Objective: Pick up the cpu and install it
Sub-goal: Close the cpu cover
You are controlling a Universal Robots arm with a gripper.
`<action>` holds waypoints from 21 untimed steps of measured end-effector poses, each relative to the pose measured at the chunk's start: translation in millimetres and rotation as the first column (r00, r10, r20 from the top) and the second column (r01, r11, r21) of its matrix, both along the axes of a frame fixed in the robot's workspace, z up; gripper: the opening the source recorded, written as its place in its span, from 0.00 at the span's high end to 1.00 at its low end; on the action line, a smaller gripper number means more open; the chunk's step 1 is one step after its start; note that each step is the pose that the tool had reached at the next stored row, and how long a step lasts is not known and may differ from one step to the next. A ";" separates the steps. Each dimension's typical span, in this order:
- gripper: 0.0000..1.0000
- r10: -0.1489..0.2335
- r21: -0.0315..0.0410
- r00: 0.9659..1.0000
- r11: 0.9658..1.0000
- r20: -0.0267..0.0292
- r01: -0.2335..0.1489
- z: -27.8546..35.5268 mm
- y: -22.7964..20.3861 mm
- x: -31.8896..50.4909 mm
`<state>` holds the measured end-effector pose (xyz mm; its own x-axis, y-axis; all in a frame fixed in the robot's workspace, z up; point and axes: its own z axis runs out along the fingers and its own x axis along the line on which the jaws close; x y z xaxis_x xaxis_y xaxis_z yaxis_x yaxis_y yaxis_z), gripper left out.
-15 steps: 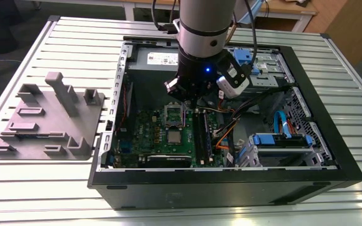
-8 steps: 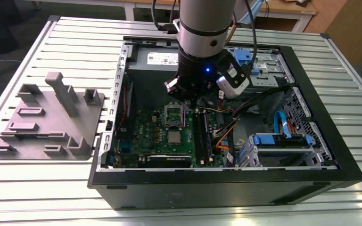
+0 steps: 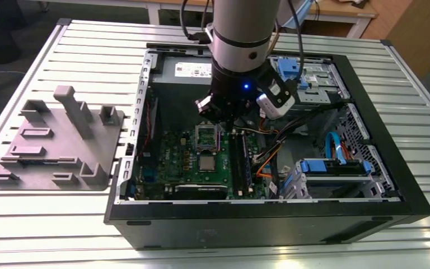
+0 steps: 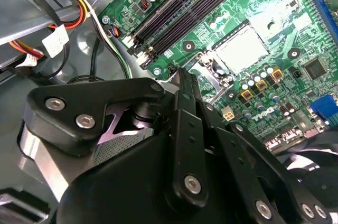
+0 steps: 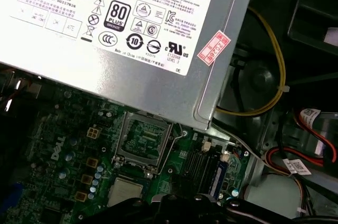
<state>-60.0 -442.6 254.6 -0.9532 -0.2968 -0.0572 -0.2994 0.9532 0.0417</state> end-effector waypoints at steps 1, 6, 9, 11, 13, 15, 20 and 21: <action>0.89 0.000 -0.001 1.000 1.000 0.000 0.000 -1.7 0.2 0.2; 0.89 0.006 -0.008 1.000 1.000 0.000 -0.006 -8.2 3.7 2.4; 0.89 0.020 -0.007 1.000 1.000 0.000 -0.020 -11.4 5.4 2.5; 0.89 0.034 -0.008 0.999 0.999 0.000 -0.034 -12.5 5.5 2.5; 0.89 0.055 -0.008 0.998 0.998 0.000 -0.055 -13.4 5.5 2.4; 0.89 0.077 -0.008 0.997 0.997 0.000 -0.077 -14.5 5.6 2.5; 0.89 0.101 -0.009 0.995 0.995 0.000 -0.101 -17.0 7.9 2.5; 0.89 0.101 -0.009 0.995 0.995 0.000 -0.101 -17.5 8.9 2.5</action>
<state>-57.5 -433.7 237.1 -0.9184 -0.3919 -0.0545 -0.3939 0.9185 0.0333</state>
